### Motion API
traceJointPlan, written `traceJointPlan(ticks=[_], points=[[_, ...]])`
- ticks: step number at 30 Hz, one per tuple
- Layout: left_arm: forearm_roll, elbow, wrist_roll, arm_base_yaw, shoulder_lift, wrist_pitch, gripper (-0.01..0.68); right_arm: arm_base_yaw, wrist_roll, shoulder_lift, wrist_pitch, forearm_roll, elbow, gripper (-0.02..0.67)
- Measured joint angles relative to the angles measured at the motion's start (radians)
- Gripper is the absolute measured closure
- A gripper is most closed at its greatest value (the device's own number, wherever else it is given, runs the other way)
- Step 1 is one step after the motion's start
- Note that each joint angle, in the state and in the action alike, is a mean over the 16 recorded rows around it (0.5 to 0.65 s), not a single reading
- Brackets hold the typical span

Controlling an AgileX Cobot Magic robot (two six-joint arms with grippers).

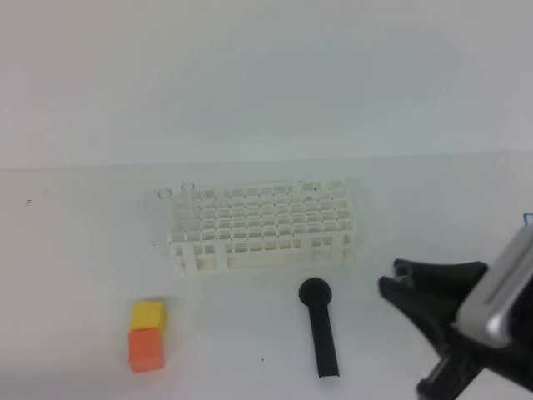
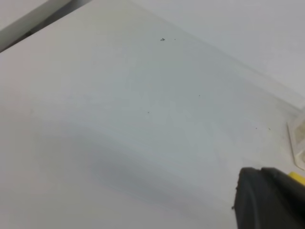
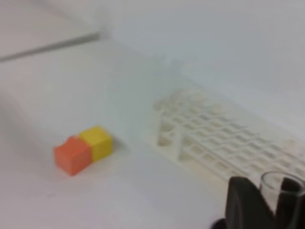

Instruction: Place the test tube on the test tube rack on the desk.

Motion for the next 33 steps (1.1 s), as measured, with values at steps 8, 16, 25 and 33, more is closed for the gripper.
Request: traceJointPlan(ticks=[8,16,25,33], points=[[0.000,0.000,0.000,0.000,0.000,0.000,0.673,0.218,-0.437,0.250,-0.090,0.398,-0.137,0.527],[0.000,0.000,0.000,0.000,0.000,0.000,0.673,0.266,-0.485,0.540,-0.323,0.496,-0.339,0.527],[0.000,0.000,0.000,0.000,0.000,0.000,0.673,0.266,-0.516,0.813,-0.364,0.546,-0.605,0.527],[0.000,0.000,0.000,0.000,0.000,0.000,0.673,0.244,-0.580,0.959,-0.336,0.616,-0.793,0.527]])
